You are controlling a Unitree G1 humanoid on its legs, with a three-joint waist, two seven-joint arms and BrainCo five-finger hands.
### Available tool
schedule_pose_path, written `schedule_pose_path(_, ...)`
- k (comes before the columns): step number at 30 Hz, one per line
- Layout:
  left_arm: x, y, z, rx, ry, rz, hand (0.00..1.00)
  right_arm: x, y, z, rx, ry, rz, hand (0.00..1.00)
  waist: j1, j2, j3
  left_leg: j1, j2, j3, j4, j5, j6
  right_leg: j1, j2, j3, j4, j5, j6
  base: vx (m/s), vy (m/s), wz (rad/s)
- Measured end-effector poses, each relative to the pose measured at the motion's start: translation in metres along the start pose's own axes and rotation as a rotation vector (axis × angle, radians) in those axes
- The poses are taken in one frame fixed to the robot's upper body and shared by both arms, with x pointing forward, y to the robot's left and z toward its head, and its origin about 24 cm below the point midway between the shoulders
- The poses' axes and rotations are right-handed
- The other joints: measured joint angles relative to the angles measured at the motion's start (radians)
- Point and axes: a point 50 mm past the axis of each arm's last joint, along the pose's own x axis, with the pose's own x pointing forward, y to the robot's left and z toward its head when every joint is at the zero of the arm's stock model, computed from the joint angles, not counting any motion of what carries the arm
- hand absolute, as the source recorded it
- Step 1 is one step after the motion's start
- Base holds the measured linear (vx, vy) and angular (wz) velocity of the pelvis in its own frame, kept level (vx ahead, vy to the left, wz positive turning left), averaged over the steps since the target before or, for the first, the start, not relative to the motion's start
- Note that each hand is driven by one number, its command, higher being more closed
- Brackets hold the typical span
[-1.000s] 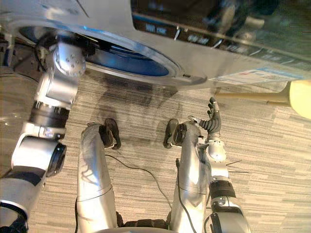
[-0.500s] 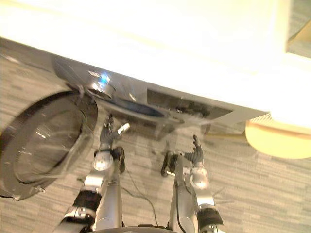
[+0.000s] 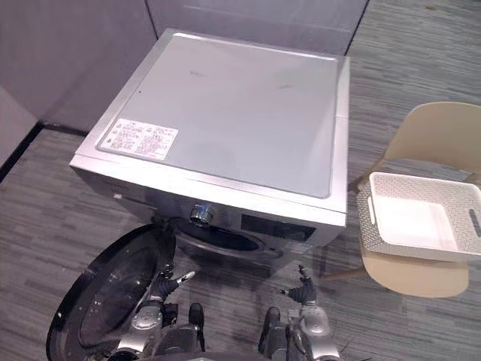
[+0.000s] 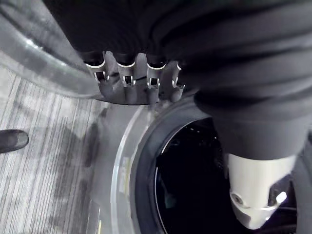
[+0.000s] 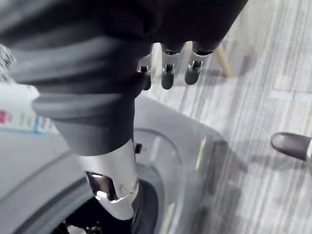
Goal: Pick up the laundry basket with both hands and put the clothes into the washing machine.
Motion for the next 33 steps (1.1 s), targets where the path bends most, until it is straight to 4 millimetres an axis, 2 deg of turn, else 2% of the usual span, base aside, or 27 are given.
schedule_pose_path(3,0.006,0.004,0.005,0.025,-0.005,-0.018,0.0,0.011,-0.013,-0.003,0.041,0.065,-0.031,0.0,-0.003,0.006,-0.005,0.018,-0.008,0.057,-0.044,0.018,0.014,0.009,0.016,0.046,-0.099,0.077,0.01,-0.02,0.073,-0.5)
schedule_pose_path(6,0.013,0.004,0.017,0.036,-0.034,-0.025,0.0,0.016,-0.006,0.005,0.046,0.053,-0.013,0.0,-0.005,0.006,-0.005,-0.045,-0.011,0.075,-0.012,0.031,0.033,-0.059,0.013,0.049,-0.088,0.145,0.011,-0.12,0.066,-0.32)
schedule_pose_path(7,0.015,0.004,0.024,0.036,-0.057,-0.025,0.0,0.018,-0.003,0.008,0.035,0.044,0.002,0.0,-0.004,0.007,-0.004,-0.059,-0.009,0.076,-0.005,0.035,0.041,-0.059,0.017,0.05,-0.118,0.188,0.028,-0.12,0.053,-0.11)
schedule_pose_path(8,0.016,0.005,0.028,0.033,-0.07,-0.021,0.0,0.018,-0.002,0.009,0.034,0.041,0.005,0.0,-0.005,0.008,0.0,-0.067,0.004,0.078,-0.006,0.039,0.055,-0.055,0.016,0.048,-0.094,0.16,0.03,-0.15,0.054,0.29)
schedule_pose_path(9,0.017,0.007,0.035,0.022,-0.102,-0.012,0.0,0.02,-0.002,0.01,0.033,0.043,0.005,0.0,-0.012,0.003,0.009,-0.068,-0.002,0.06,-0.002,0.046,0.062,-0.099,-0.016,0.038,0.158,0.011,-0.004,-0.11,0.036,0.61)
schedule_pose_path(10,0.016,0.008,0.037,0.02,-0.114,-0.008,0.0,0.019,-0.002,0.006,0.032,0.064,0.002,0.0,-0.011,-0.003,0.014,-0.064,-0.011,0.041,0.004,0.051,0.062,-0.107,-0.032,0.029,0.327,-0.051,0.007,-0.13,-0.004,0.8)
schedule_pose_path(11,0.012,0.01,0.03,0.014,-0.099,-0.003,0.0,0.017,-0.002,-0.001,0.027,0.092,0.003,0.0,-0.002,-0.005,0.014,-0.064,-0.019,0.025,0.026,0.051,0.062,-0.09,-0.048,0.023,0.469,-0.08,0.034,-0.13,-0.06,0.54)
schedule_pose_path(12,0.006,0.016,0.02,0.002,-0.078,0.023,0.0,0.017,0.001,0.0,0.006,0.09,0.004,0.0,0.012,-0.03,0.009,-0.075,-0.022,0.027,0.067,0.051,0.062,-0.052,-0.048,0.03,0.462,-0.099,0.051,-0.16,-0.089,0.24)
schedule_pose_path(13,0.004,0.02,0.015,-0.008,-0.064,0.038,0.0,0.019,0.001,0.004,-0.004,0.074,0.0,0.0,0.021,-0.02,0.014,-0.089,-0.019,0.031,0.083,0.051,0.062,-0.04,-0.031,0.032,0.426,-0.106,0.06,-0.23,-0.063,-0.18)
schedule_pose_path(14,0.0,0.018,0.006,-0.026,-0.038,0.043,0.0,0.023,-0.003,0.011,-0.021,0.054,-0.014,0.0,0.041,0.004,0.012,-0.118,0.005,0.026,0.081,0.061,0.052,-0.015,0.011,0.035,0.308,-0.108,0.062,-0.24,-0.078,-0.41)
schedule_pose_path(15,-0.002,0.012,0.007,-0.039,-0.045,0.03,0.0,0.028,-0.005,0.025,-0.027,0.011,-0.031,0.0,0.064,0.029,0.016,-0.152,0.028,0.041,0.059,0.097,0.044,0.027,0.045,0.038,0.165,-0.139,0.023,-0.24,-0.086,-0.32)
schedule_pose_path(16,-0.002,0.012,0.01,-0.04,-0.059,0.03,0.0,0.03,-0.004,0.032,-0.025,-0.013,-0.035,0.0,0.063,0.025,0.03,-0.17,0.024,0.037,0.06,0.111,0.042,0.037,0.048,0.037,0.112,-0.15,0.003,-0.27,-0.144,-0.07)
schedule_pose_path(17,0.0,0.006,0.016,-0.054,-0.073,0.022,0.0,0.033,-0.007,0.045,-0.034,-0.059,-0.054,0.0,0.059,0.065,0.067,-0.192,0.048,0.011,0.064,0.127,0.029,0.055,0.079,0.029,0.046,-0.113,-0.021,-0.35,-0.121,0.07)
schedule_pose_path(18,-0.002,0.001,0.016,-0.067,-0.078,0.014,0.0,0.032,-0.001,0.056,-0.04,-0.108,-0.056,0.0,0.057,0.091,0.092,-0.194,0.071,-0.015,0.032,0.158,-0.008,0.067,0.127,0.016,0.0,-0.069,-0.047,-0.38,-0.113,0.05)
schedule_pose_path(19,-0.003,-0.001,0.014,-0.081,-0.071,0.011,0.0,0.03,0.001,0.057,-0.042,-0.121,-0.052,0.0,0.055,0.092,0.093,-0.188,0.073,-0.023,0.01,0.171,-0.025,0.064,0.128,0.013,-0.001,-0.066,-0.051,-0.36,-0.083,0.12)
schedule_pose_path(20,-0.004,-0.005,0.014,-0.101,-0.07,0.008,0.0,0.025,0.002,0.055,-0.047,-0.134,-0.051,0.0,0.053,0.089,0.09,-0.173,0.068,-0.048,-0.044,0.174,-0.071,0.051,0.128,-0.006,0.002,-0.057,-0.067,-0.31,-0.059,0.33)
schedule_pose_path(21,-0.004,-0.006,0.021,-0.103,-0.097,0.005,0.0,0.022,0.003,0.052,-0.042,-0.135,-0.061,0.0,0.051,0.059,0.091,-0.185,0.047,-0.059,-0.042,0.12,-0.1,0.041,0.108,-0.011,-0.024,-0.055,-0.076,-0.3,-0.065,0.36)
schedule_pose_path(22,-0.004,-0.007,0.031,-0.098,-0.14,-0.003,0.0,0.02,0.005,0.048,-0.029,-0.123,-0.068,0.0,0.051,0.02,0.1,-0.231,0.015,-0.075,0.091,0.104,-0.064,0.017,0.069,-0.012,-0.029,-0.036,-0.082,-0.21,-0.042,0.26)
schedule_pose_path(23,-0.004,-0.008,0.034,-0.103,-0.155,-0.005,0.0,0.02,0.006,0.047,-0.025,-0.12,-0.069,0.0,0.052,0.011,0.103,-0.249,-0.003,-0.076,0.184,0.082,-0.04,0.01,0.054,-0.013,-0.039,-0.019,-0.082,-0.2,-0.002,-0.02)
schedule_pose_path(24,-0.007,-0.011,0.032,-0.103,-0.155,-0.017,0.0,0.017,0.003,0.039,-0.041,-0.099,-0.073,0.0,0.051,0.023,0.097,-0.231,-0.002,-0.071,0.327,0.02,-0.005,0.005,0.05,-0.007,-0.052,0.01,-0.083,-0.16,0.048,-0.12)
schedule_pose_path(25,-0.008,-0.012,0.031,-0.101,-0.151,-0.02,0.0,0.016,0.002,0.036,-0.044,-0.09,-0.073,0.0,0.05,0.031,0.093,-0.215,0.001,-0.073,0.346,-0.007,-0.001,0.004,0.053,-0.003,-0.054,0.015,-0.079,-0.13,0.079,-0.18)
schedule_pose_path(26,-0.009,-0.014,0.029,-0.098,-0.147,-0.027,0.0,0.013,0.001,0.03,-0.045,-0.072,-0.074,0.0,0.043,0.045,0.085,-0.166,0.002,-0.077,0.336,-0.065,0.003,0.003,0.055,0.0,-0.058,0.021,-0.072,-0.04,0.106,-0.07)
schedule_pose_path(27,-0.009,-0.015,0.03,-0.094,-0.153,-0.034,0.0,0.011,0.001,0.024,-0.055,-0.056,-0.073,0.0,0.03,0.06,0.077,-0.108,-0.002,-0.085,0.255,-0.098,0.0,0.002,0.059,-0.001,-0.064,0.03,-0.059,-0.05,0.174,-0.03)
schedule_pose_path(28,-0.008,-0.015,0.033,-0.087,-0.163,-0.037,0.0,0.01,0.002,0.021,-0.057,-0.041,-0.069,0.0,0.022,0.066,0.073,-0.062,-0.009,-0.088,0.156,-0.111,0.019,0.007,0.061,-0.002,-0.087,0.056,-0.035,-0.05,0.174,0.03)
schedule_pose_path(30,-0.005,-0.017,0.046,-0.063,-0.205,-0.054,0.0,0.007,0.008,0.014,-0.046,-0.017,-0.057,0.0,0.018,0.047,0.067,-0.047,-0.037,-0.086,0.107,-0.081,0.034,0.032,0.042,-0.008,-0.136,0.094,-0.022,-0.04,0.127,0.13)
schedule_pose_path(31,-0.004,-0.018,0.051,-0.057,-0.222,-0.06,0.0,0.005,0.009,0.012,-0.042,-0.01,-0.056,0.0,0.015,0.044,0.064,-0.042,-0.047,-0.09,0.095,-0.074,0.038,0.04,0.033,-0.013,-0.149,0.102,-0.017,-0.02,0.109,0.3)
schedule_pose_path(33,-0.005,-0.019,0.074,-0.051,-0.318,-0.059,0.0,0.004,0.01,0.009,-0.039,-0.002,-0.055,0.0,0.0,0.044,0.058,-0.026,-0.08,-0.102,0.058,-0.051,0.057,0.063,0.013,-0.036,-0.181,0.123,-0.003,-0.03,0.122,0.29)
